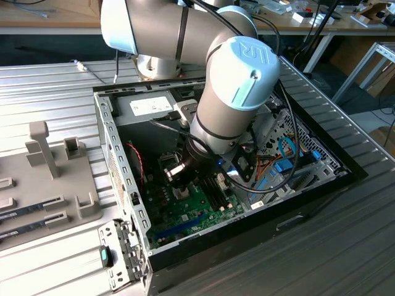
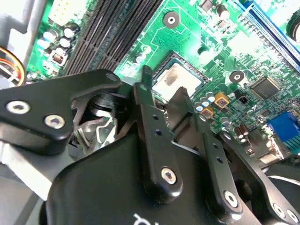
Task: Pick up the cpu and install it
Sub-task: 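Place the cpu into insertion slot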
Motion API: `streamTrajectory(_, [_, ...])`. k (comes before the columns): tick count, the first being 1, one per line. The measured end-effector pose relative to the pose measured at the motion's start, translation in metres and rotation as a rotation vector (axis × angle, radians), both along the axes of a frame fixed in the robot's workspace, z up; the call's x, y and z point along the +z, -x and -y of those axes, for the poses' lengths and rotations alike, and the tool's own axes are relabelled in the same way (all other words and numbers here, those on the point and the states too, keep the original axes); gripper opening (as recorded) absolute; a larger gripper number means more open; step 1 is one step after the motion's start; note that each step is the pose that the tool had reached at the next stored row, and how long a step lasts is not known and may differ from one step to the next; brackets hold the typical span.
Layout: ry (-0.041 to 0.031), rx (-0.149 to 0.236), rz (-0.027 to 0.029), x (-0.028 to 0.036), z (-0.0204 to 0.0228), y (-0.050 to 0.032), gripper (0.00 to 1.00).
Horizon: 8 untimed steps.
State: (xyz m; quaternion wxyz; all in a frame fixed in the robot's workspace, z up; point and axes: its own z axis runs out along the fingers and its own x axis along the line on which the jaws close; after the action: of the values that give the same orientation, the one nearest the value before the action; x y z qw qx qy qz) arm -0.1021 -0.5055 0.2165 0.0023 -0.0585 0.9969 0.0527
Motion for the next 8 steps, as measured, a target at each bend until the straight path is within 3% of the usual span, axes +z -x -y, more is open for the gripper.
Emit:
streamTrajectory(3, [-0.0001,0.000,-0.0051,0.0003,-0.0001,-0.0063,0.27])
streamTrajectory(6, [-0.0003,0.000,-0.0197,0.0004,-0.0006,-0.0189,0.11])
streamTrajectory(8, [-0.0010,0.000,-0.0258,0.0003,-0.0017,-0.0255,0.11])
